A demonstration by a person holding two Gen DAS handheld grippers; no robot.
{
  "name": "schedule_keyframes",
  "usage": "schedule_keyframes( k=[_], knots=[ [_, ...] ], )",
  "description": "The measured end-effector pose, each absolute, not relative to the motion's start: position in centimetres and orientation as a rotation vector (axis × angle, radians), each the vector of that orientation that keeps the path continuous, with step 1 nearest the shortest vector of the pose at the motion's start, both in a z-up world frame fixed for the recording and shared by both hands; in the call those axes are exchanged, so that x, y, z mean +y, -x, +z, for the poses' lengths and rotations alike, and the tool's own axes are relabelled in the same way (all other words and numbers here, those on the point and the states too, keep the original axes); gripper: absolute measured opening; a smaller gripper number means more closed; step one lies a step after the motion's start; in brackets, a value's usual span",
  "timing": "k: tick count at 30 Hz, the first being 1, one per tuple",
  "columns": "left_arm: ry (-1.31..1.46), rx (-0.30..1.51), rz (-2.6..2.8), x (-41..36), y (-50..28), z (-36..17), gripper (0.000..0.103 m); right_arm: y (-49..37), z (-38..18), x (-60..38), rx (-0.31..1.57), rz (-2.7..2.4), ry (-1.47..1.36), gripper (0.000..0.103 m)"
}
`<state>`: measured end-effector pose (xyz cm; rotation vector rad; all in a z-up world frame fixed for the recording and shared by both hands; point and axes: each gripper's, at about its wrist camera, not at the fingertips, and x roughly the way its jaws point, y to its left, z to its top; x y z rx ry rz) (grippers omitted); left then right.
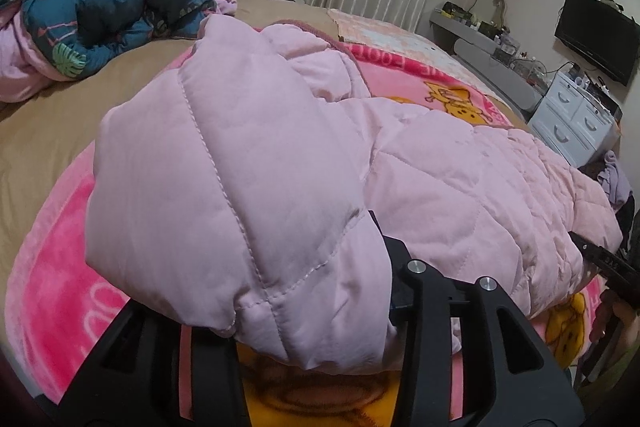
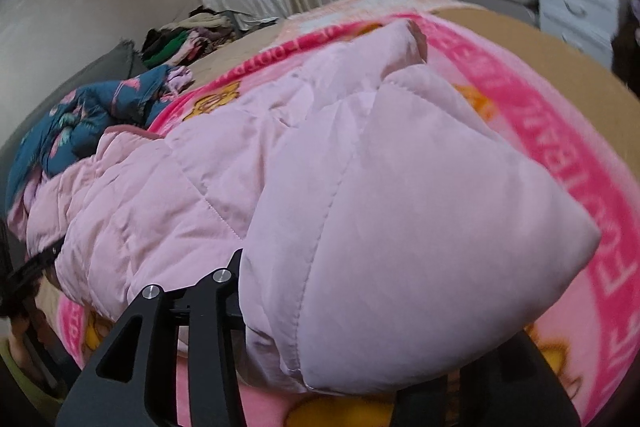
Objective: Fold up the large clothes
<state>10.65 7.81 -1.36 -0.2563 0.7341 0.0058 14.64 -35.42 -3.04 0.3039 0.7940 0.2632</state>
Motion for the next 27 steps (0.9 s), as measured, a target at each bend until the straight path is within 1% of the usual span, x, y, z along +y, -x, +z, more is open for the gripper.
schedule_keyframes(
  k=[4, 12, 14, 15, 17, 18, 19, 22, 24, 27],
  knots=[
    [0.265, 0.742, 0.008, 8.0, -10.6, -1.7, 0.035, -14.9, -3.5, -35.5, 0.810, 0.234, -0.335, 0.045],
    [0.284, 0.749, 0.014, 8.3, -10.2, -2.2, 0.035, -14.3, -3.2, -34.9, 0.823, 0.199, -0.301, 0.045],
    [0.288, 0.751, 0.012, 8.5, -10.2, -2.4, 0.035, -14.5, -3.6, -35.0, 0.828, 0.198, -0.309, 0.047],
    [0.289, 0.753, 0.012, 8.6, -10.2, -2.5, 0.036, -14.7, -3.8, -35.1, 0.838, 0.191, -0.322, 0.052],
    [0.290, 0.749, 0.015, 8.5, -10.2, -2.6, 0.037, -14.8, -3.9, -35.3, 0.842, 0.185, -0.325, 0.054],
    [0.296, 0.748, 0.016, 8.6, -10.0, -2.7, 0.037, -14.7, -3.9, -35.4, 0.845, 0.178, -0.334, 0.059],
    [0.299, 0.749, 0.017, 8.7, -10.1, -2.8, 0.037, -14.6, -3.9, -35.6, 0.850, 0.168, -0.342, 0.068],
    [0.313, 0.751, 0.015, 8.8, -9.9, -2.8, 0.039, -14.1, -3.7, -36.0, 0.856, 0.158, -0.363, 0.075],
    [0.320, 0.750, 0.015, 8.9, -9.8, -2.9, 0.040, -13.4, -3.4, -36.1, 0.854, 0.144, -0.350, 0.084],
    [0.330, 0.746, 0.015, 9.1, -9.6, -3.1, 0.041, -12.1, -2.7, -36.1, 0.843, 0.127, -0.325, 0.088]
  ],
)
